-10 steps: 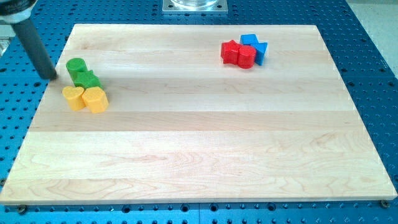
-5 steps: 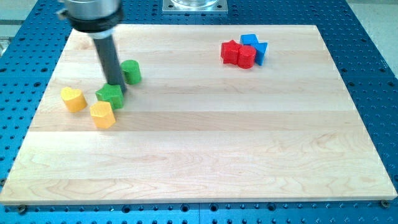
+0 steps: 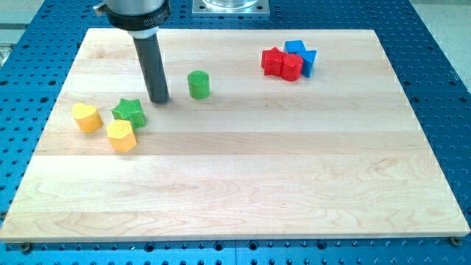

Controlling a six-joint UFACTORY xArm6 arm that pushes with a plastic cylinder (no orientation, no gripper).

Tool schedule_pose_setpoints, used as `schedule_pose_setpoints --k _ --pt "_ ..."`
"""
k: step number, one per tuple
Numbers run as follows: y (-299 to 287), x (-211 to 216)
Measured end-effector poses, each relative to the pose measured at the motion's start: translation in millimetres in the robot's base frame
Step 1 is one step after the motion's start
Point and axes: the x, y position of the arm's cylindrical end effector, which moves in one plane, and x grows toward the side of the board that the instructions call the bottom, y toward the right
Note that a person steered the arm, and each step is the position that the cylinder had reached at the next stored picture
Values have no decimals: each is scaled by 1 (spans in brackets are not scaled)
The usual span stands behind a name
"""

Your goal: Drag the green circle into the red circle

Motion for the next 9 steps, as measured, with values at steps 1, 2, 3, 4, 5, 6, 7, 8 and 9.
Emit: schedule_pose_setpoints --k 1,2,3,4,5,6,7,8,9 --pt "45 -1" --pt "135 26" --pt "199 39" --pt "174 39" --pt "122 25" --pt "119 17" --pt "125 5" --pt "146 2" --pt "157 2"
